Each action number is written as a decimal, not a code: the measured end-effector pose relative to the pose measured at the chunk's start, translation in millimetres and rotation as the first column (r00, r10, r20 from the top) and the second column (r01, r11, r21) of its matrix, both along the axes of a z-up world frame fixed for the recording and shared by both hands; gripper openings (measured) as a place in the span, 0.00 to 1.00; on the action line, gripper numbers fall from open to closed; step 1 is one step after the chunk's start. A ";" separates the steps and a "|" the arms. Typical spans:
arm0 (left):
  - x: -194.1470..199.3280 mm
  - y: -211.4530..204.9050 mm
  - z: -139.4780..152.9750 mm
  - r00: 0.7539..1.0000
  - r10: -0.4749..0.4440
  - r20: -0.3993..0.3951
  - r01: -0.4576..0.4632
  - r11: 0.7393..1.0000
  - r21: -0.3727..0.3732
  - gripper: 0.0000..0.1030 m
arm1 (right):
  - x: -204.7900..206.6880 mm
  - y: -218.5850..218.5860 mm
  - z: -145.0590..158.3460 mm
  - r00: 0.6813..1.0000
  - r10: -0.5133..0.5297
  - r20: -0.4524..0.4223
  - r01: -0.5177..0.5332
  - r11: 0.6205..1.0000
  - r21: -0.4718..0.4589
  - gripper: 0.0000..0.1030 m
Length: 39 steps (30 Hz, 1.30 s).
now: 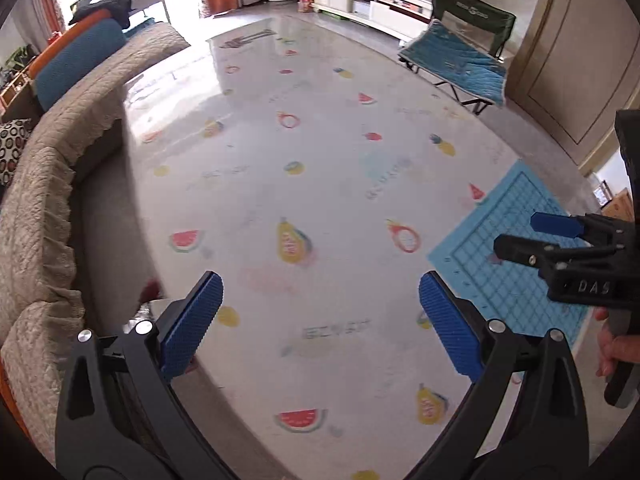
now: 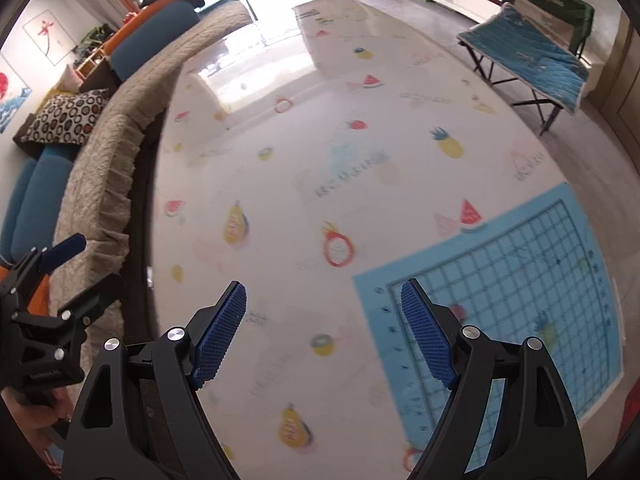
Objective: Collect trash
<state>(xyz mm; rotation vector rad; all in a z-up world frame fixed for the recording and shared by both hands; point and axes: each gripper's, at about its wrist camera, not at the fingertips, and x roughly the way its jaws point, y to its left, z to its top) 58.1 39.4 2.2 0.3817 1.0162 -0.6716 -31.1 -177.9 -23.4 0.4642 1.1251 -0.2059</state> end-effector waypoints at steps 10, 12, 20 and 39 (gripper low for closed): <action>-27.6 -48.7 -21.9 0.999 0.036 0.013 -0.036 0.999 0.011 0.93 | -45.9 -23.8 -23.2 0.998 -0.039 -0.044 0.038 0.999 -0.015 0.77; -30.6 -56.2 -21.0 0.999 0.041 0.022 -0.041 0.999 0.017 0.93 | -49.8 -26.9 -23.6 0.998 -0.034 -0.045 0.033 0.999 -0.022 0.77; -31.2 -62.7 -20.4 0.989 0.104 0.109 -0.109 0.993 0.042 0.93 | -39.0 -30.2 -40.6 0.999 -0.023 -0.037 0.021 0.999 -0.045 0.77; -16.5 -40.3 -45.3 0.983 0.160 0.091 -0.167 0.984 0.065 0.93 | -22.4 -20.9 -62.9 0.998 -0.019 -0.056 0.018 1.000 -0.025 0.77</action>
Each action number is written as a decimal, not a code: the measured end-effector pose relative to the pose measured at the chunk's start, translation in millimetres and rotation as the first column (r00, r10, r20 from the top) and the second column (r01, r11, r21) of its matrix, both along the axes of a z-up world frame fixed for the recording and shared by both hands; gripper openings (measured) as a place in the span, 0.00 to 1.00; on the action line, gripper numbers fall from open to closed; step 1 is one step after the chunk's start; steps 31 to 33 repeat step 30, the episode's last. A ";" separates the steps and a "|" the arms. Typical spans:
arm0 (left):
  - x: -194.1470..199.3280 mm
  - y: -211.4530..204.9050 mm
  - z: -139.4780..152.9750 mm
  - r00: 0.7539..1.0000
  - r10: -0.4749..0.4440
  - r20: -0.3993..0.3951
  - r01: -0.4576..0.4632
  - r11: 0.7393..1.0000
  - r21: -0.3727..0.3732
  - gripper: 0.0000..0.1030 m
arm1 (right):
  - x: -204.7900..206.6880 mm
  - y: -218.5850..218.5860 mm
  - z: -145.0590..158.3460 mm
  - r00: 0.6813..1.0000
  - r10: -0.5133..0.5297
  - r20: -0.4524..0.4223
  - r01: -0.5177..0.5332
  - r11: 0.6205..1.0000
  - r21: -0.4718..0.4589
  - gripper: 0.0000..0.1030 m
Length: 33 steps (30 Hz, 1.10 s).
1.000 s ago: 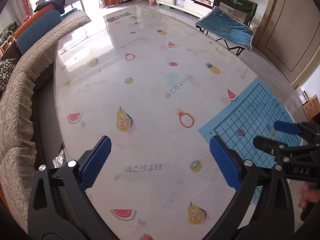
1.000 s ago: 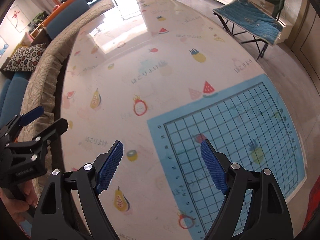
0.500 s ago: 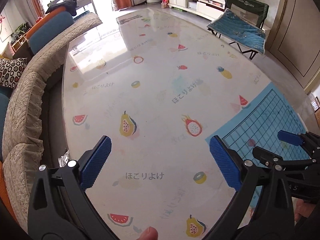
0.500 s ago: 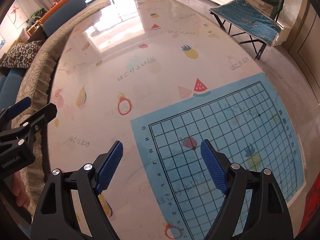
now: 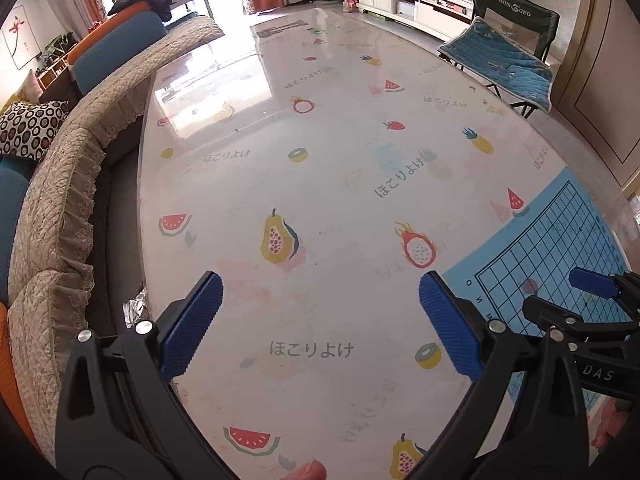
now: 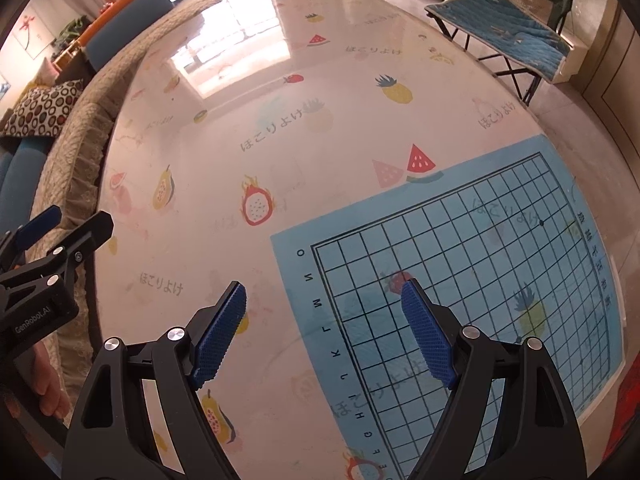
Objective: Collect trash
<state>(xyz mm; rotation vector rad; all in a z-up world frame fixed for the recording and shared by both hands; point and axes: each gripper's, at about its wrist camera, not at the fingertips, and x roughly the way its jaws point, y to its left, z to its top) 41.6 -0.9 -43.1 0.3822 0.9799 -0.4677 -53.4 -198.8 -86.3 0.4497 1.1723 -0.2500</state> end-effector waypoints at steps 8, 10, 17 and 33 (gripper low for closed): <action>1.8 -4.5 2.0 0.999 -0.022 -0.032 0.020 0.998 -0.055 0.93 | -1.1 -8.8 8.0 1.000 -0.010 0.013 0.011 1.000 -0.014 0.77; 1.7 -6.1 1.6 0.999 -0.028 -0.046 0.025 0.997 -0.073 0.93 | -2.4 -11.3 9.0 1.000 -0.012 0.014 0.013 1.000 -0.016 0.77; -9.2 -13.7 8.6 0.998 -0.065 -0.013 0.064 0.993 -0.102 0.93 | -7.5 -22.7 12.9 0.999 -0.023 0.023 0.023 0.999 -0.022 0.77; -14.8 -20.4 11.2 0.995 -0.091 -0.037 0.087 0.990 -0.108 0.93 | -14.4 -33.1 17.3 0.999 -0.032 0.036 0.033 0.999 -0.028 0.77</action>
